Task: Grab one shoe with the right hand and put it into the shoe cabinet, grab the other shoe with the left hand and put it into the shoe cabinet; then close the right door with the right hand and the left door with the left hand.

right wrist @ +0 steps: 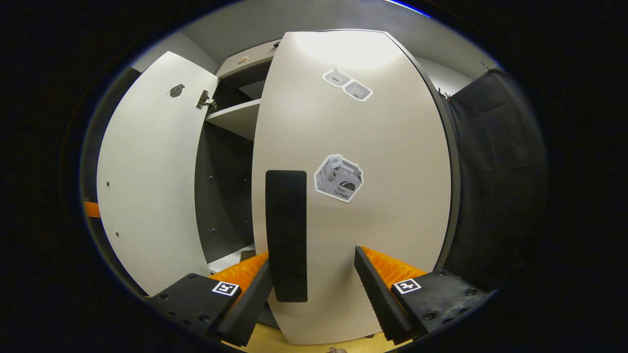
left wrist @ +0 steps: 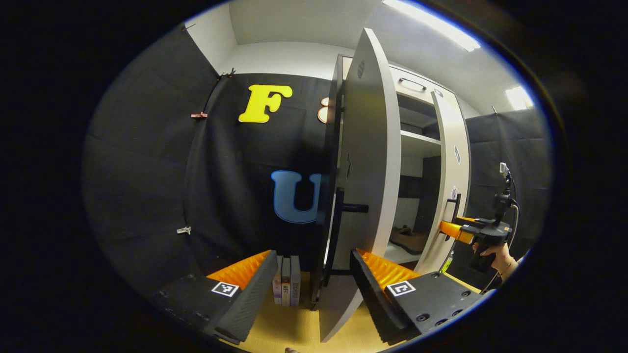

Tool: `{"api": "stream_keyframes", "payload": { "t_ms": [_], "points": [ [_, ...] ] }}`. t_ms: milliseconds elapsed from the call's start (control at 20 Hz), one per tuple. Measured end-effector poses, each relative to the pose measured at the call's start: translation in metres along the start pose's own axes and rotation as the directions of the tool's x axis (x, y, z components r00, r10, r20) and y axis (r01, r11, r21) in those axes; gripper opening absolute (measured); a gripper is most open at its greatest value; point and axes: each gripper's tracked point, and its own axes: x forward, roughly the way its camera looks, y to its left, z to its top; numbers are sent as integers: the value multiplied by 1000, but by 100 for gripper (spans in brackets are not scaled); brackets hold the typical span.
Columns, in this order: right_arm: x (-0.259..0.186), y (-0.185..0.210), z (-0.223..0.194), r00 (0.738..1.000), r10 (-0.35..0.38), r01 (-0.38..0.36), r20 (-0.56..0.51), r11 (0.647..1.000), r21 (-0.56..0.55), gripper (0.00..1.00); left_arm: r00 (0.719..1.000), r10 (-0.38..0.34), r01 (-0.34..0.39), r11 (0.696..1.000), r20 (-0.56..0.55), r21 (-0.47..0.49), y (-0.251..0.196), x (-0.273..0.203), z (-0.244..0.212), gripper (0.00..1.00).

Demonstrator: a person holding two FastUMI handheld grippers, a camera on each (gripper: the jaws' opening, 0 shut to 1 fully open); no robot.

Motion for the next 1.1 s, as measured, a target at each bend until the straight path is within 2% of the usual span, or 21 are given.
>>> {"api": "stream_keyframes", "payload": {
  "t_ms": [200, 350, 600, 1100],
  "points": [
    [-15, 2, 1, 1000, 16, -15, -13, 999, 29, 98, 1000, -30, 30, 998, 2, -63, -2, 12, -4, 94],
    [-28, 3, 2, 1000, 20, -20, -17, 1000, 10, 98, 999, -38, 39, 996, 8, -80, -5, 13, -4, 94],
    [-49, -15, 7, 1000, -27, 27, -4, 998, -50, 98, 996, -90, 90, 990, 4, -109, -26, 11, -8, 94],
    [-59, -42, 6, 999, -36, 35, -19, 999, -41, 98, 983, -181, 181, 980, 7, -78, -84, 36, -6, 94]
  ]
}}
